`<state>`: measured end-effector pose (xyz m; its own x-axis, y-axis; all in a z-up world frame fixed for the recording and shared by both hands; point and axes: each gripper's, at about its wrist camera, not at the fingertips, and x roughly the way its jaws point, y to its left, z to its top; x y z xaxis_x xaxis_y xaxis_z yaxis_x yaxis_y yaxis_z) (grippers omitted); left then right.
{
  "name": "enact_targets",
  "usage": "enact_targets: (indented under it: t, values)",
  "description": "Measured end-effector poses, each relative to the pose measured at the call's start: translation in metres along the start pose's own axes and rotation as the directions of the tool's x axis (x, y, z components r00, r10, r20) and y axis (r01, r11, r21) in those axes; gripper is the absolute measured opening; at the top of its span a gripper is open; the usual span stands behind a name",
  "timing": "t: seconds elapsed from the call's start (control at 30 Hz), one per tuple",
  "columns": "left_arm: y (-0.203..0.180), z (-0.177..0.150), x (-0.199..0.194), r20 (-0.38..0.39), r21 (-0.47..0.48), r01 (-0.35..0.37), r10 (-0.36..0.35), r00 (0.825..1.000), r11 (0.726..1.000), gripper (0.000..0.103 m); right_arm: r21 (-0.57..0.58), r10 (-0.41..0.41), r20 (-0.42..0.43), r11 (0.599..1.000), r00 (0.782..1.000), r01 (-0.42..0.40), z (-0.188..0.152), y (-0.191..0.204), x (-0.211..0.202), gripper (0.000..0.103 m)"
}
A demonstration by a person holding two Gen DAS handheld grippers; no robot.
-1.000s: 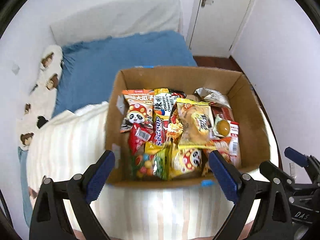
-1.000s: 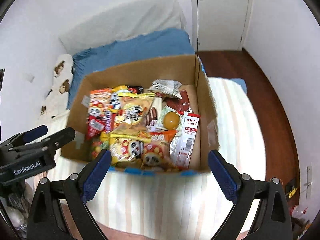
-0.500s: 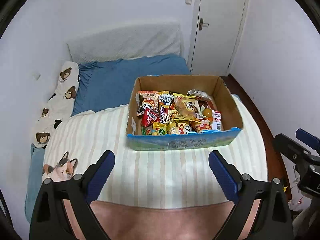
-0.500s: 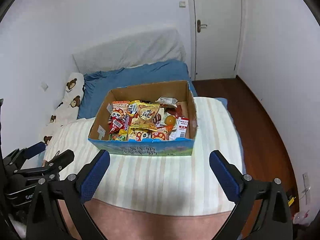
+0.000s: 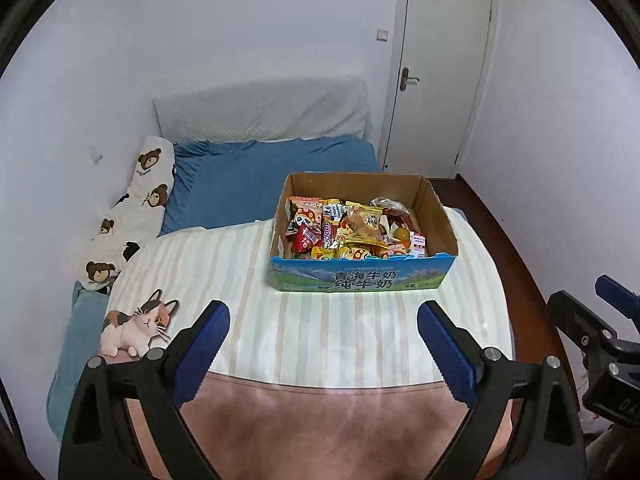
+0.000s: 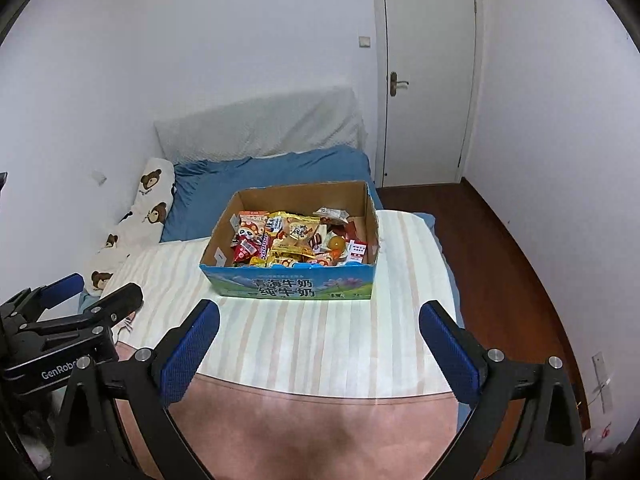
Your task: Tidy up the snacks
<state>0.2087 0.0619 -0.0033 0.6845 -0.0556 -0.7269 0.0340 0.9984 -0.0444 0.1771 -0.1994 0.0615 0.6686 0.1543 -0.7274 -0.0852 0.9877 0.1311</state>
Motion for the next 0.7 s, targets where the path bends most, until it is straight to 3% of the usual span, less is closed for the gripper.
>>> enact_targets:
  t: [0.37, 0.43, 0.7]
  values:
    - [0.006, 0.002, -0.022, 0.058, -0.015, -0.018, 0.019, 0.998, 1.000, 0.096, -0.009, -0.007, 0.031, 1.000, 0.999, 0.008, 0.002, 0.001, -0.020, 0.103]
    - [0.007, 0.003, -0.020, 0.058, -0.022, -0.017, 0.019, 0.998, 1.000, 0.103, -0.013, -0.015, 0.039, 1.000, 0.999, 0.016, 0.004, 0.001, -0.019, 0.103]
    - [0.005, 0.014, 0.006, 0.056, -0.022, -0.042, 0.043, 0.997, 0.999, 0.103, 0.004, -0.058, 0.051, 0.998, 0.997, 0.058, 0.016, -0.007, 0.004, 0.103]
